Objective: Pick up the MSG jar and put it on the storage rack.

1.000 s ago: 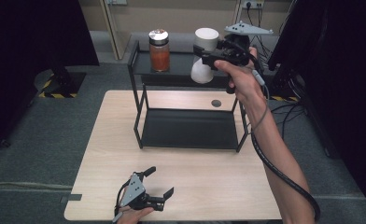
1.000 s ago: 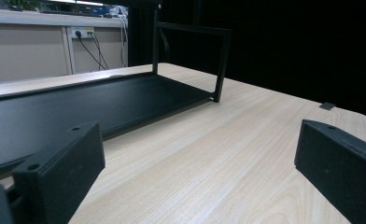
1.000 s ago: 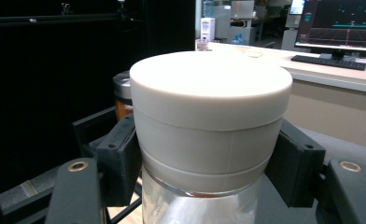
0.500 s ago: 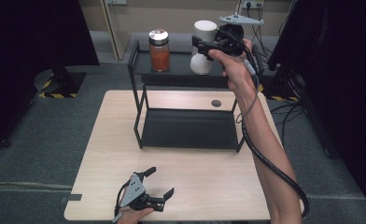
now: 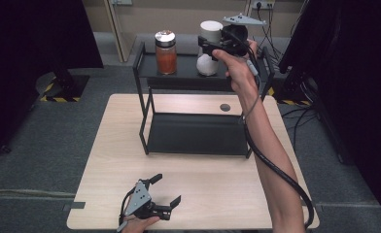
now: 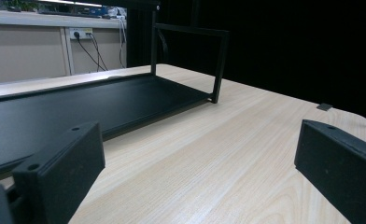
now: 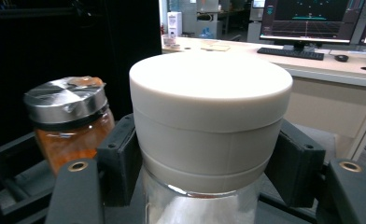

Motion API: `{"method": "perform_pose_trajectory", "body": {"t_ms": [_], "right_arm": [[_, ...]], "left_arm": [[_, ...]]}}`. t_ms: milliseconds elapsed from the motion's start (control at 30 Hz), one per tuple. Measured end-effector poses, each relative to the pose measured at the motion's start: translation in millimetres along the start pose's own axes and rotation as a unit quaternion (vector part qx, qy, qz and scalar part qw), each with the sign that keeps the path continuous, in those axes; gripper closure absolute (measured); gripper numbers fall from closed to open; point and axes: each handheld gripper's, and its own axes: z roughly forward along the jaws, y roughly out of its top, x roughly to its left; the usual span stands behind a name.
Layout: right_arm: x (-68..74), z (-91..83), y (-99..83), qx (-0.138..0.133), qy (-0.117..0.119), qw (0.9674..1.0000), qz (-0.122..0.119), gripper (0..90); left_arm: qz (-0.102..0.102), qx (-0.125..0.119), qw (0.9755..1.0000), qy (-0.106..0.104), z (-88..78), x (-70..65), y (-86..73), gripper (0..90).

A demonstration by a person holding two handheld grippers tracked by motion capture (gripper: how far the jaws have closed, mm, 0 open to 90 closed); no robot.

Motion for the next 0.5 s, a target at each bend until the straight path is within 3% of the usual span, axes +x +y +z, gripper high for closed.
{"method": "perform_pose_trajectory", "body": {"t_ms": [133, 500], "right_arm": [[2.2, 5.1, -2.3, -0.002, -0.005, 0.9999, -0.010, 35.0], [5.0, 10.9, -4.5, -0.005, -0.014, 0.9998, -0.009, 34.9]], "left_arm": [[0.000, 0.000, 1.0000, -0.001, -0.4, -0.3, 0.2, 1.0], [0.002, -0.001, 1.0000, -0.004, -0.2, -0.9, 0.2, 1.0]]}}
